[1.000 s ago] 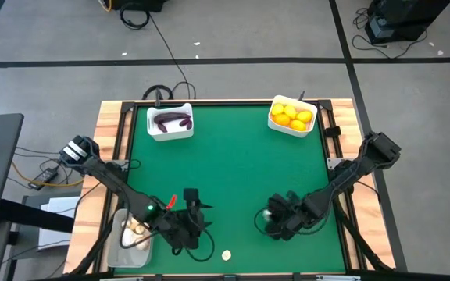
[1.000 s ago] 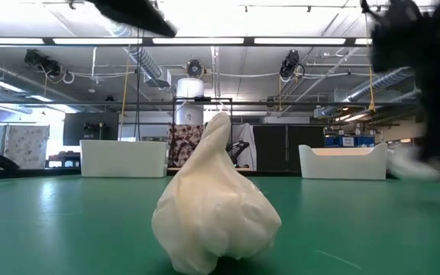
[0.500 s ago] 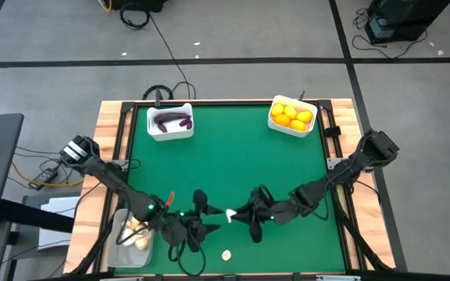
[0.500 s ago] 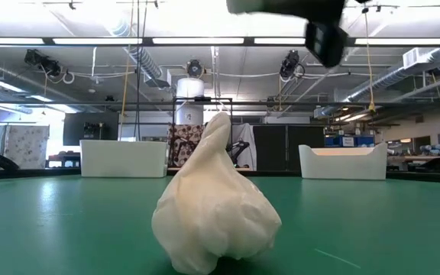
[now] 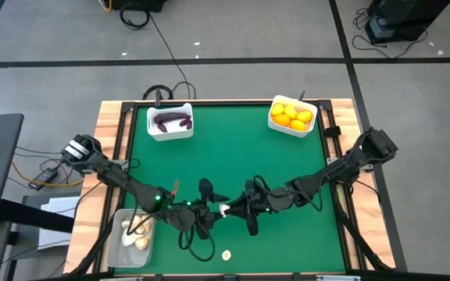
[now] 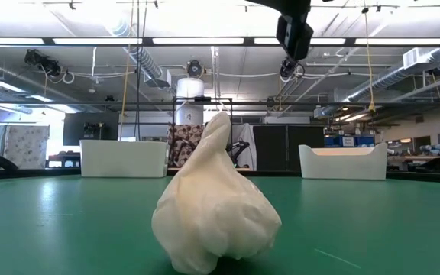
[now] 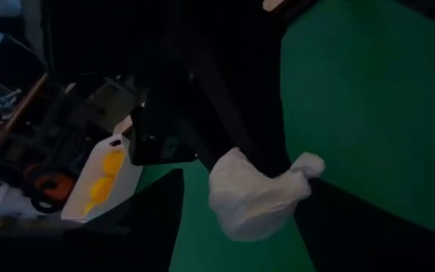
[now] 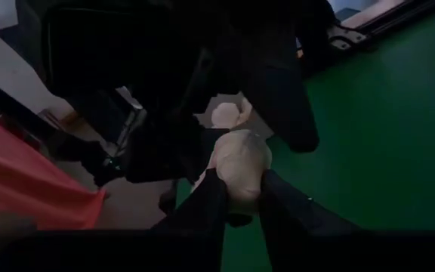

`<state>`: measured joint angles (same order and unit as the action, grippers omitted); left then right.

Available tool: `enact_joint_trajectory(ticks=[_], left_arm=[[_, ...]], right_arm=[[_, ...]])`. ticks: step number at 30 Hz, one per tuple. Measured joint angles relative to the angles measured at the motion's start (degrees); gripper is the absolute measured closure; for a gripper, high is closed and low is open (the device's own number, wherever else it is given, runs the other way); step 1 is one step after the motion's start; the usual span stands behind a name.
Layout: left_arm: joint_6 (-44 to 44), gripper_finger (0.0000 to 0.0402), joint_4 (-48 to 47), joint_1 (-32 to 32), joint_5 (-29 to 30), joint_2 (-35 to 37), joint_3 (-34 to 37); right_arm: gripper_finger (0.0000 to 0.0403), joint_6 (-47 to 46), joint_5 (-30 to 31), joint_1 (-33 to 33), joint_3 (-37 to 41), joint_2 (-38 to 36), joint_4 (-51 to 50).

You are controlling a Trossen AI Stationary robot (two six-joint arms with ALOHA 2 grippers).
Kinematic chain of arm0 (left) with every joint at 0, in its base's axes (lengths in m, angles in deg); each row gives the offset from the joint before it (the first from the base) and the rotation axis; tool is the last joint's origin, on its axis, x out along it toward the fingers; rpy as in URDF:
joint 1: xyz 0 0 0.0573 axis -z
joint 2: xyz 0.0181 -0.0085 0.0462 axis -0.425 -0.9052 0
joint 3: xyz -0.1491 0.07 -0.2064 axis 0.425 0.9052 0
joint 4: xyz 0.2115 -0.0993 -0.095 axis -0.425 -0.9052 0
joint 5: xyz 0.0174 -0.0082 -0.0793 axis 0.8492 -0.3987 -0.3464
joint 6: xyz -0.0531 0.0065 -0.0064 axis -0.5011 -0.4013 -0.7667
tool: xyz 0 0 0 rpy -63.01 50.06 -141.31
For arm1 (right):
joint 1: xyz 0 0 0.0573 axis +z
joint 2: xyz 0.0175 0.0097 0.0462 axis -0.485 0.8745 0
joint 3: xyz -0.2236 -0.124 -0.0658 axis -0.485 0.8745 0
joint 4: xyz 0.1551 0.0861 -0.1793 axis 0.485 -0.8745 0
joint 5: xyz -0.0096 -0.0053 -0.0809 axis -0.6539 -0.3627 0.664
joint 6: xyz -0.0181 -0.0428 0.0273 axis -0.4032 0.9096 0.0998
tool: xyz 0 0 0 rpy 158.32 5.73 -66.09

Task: Sort produce into baskets
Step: Put the right white garlic into the gray bin

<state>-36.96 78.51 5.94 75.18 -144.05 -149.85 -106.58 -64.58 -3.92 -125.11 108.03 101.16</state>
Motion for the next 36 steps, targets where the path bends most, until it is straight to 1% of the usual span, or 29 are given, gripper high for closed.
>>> enact_joint_trajectory(ticks=[3, 6, 9, 11, 13, 16, 18, 19, 20, 21, 22, 24, 26, 28, 30, 33, 34, 36], left_arm=[[2.4, 0.0174, 0.0, 0.0, 0.1, 0.0, 0.0], [2.8, 0.0202, 0.0, 0.0, 0.2, 0.0, 0.0], [2.4, 0.0234, 0.1, 0.4, 0.7, 0.0, 0.0], [2.3, 0.0252, 0.0, 1.0, 2.0, 0.0, 0.1], [2.4, 0.0263, 0.2, 2.0, 6.2, 0.0, 0.1], [2.2, 0.0265, -1.4, 3.6, 18.1, 0.1, 0.0], [0.6, 0.0262, -6.6, 4.7, 24.9, 0.1, 0.0], [-1.7, 0.0261, -10.6, 5.3, 26.3, 0.1, 0.0], [-5.5, 0.0261, -15.5, 6.0, 25.8, 0.4, 0.0], [-10.3, 0.026, -20.2, 6.6, 23.6, 0.8, 0.0], [-15.9, 0.026, -25.0, 6.8, 19.8, 1.2, -0.1], [-28.4, 0.026, -34.7, 7.1, 10.2, 2.0, -0.5], [-39.4, 0.026, -43.9, 6.7, 0.0, 2.5, -0.8], [-49.1, 0.026, -51.6, 6.8, -9.0, 3.0, -0.9], [-58.2, 0.026, -58.9, 7.6, -19.1, 3.4, -0.9], [-69.5, 0.026, -68.3, 11.0, -33.0, 3.6, -1.0], [-72.2, 0.026, -70.7, 12.8, -36.1, 3.6, -1.0], [-75.6, 0.0259, -72.0, 15.8, -37.7, 3.6, -1.3]], right_arm=[[0.0318, 1.5, -0.2, -0.1, 0.0, 0.0, 0.1], [0.0307, 1.7, 1.2, -0.1, 0.0, 0.0, 0.1], [0.0288, 2.9, 2.8, -0.1, -0.1, 0.0, -0.2], [0.0269, 3.4, 3.7, -0.1, -0.1, -0.1, -1.7], [0.0247, 3.4, 4.3, 0.0, -0.1, -0.1, -4.1], [0.0213, 3.2, 5.1, -0.1, -0.1, -0.1, -9.0], [0.0194, 2.4, 4.8, -0.1, -0.1, -0.1, -13.9], [0.0186, 1.2, 4.6, 0.0, -0.1, 0.0, -16.7], [0.0181, -0.3, 3.9, 0.2, -0.1, 0.0, -19.4], [0.0178, -2.2, 3.3, 0.2, -0.1, 0.0, -22.2], [0.0176, -4.2, 2.9, 0.3, -0.1, 0.0, -24.8], [0.0175, -7.4, 2.6, 0.3, 0.0, 0.0, -28.2], [0.0176, -8.8, 2.7, 0.4, 0.0, 0.0, -29.4], [0.0176, -8.0, 2.7, 0.4, 0.0, 0.0, -29.4], [0.0176, -5.4, 3.2, 0.4, 0.0, 0.0, -29.5], [0.0177, -1.5, 3.2, 0.5, 0.5, 0.0, -29.3], [0.0177, -1.0, 3.7, 0.5, 1.0, 0.0, -29.3], [0.0177, -1.7, 4.7, 0.6, 2.0, 0.0, -29.2]])
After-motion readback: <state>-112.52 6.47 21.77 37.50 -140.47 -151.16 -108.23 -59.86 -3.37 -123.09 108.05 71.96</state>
